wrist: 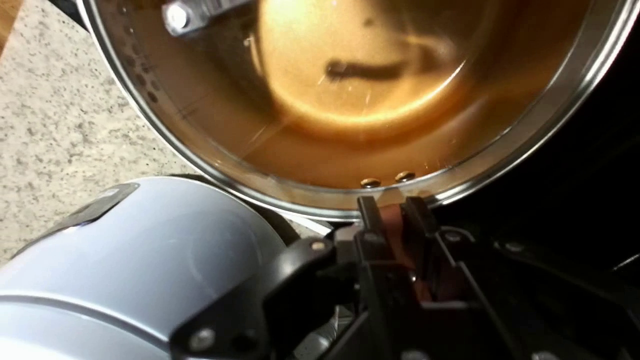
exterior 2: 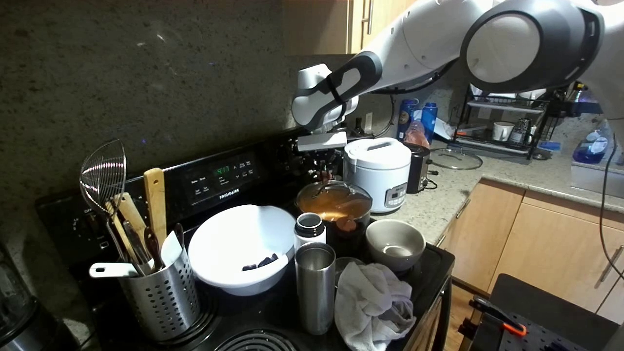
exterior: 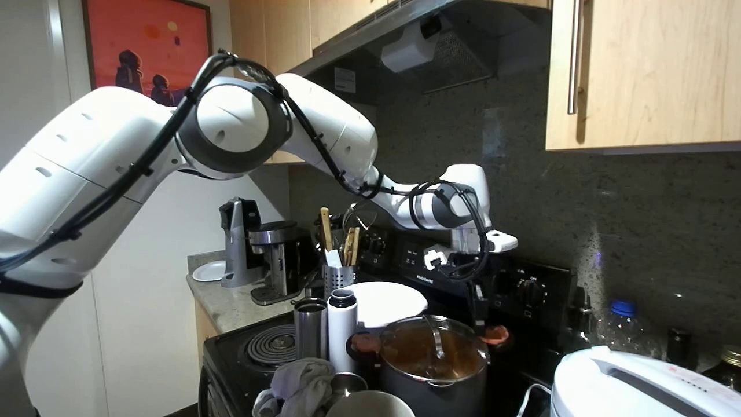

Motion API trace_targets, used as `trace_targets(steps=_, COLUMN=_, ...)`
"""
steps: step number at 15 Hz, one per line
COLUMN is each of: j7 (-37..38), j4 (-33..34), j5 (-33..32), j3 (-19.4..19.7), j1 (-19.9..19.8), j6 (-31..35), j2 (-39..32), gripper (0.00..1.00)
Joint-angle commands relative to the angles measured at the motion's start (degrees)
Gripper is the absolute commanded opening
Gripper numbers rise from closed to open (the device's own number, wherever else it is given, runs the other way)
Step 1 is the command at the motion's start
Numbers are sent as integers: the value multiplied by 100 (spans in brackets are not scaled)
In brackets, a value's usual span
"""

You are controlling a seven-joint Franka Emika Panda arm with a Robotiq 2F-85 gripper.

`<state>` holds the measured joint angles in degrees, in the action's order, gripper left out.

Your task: Release the lid holders of the pot

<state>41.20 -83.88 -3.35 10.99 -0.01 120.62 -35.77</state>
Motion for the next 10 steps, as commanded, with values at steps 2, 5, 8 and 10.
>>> trace_targets(steps=2, j7=696, j4=-509, j5=-163, j3=133, j1=209, j6=313, j2=334, gripper=10)
trace_targets(steps=5, j7=1052, j4=-596, j5=-233, j3=153, j1=256, j6=421, j2=363, gripper=10)
trace_targets(steps=8, j7=1373, j4=-661, j5=-293, j3=148, j1=279, j6=498, j2=394, gripper=9)
trace_targets(steps=10, j7=1602, j4=-675, j5=-279, j3=136, j1=277, j6=529, j2=405, gripper=10)
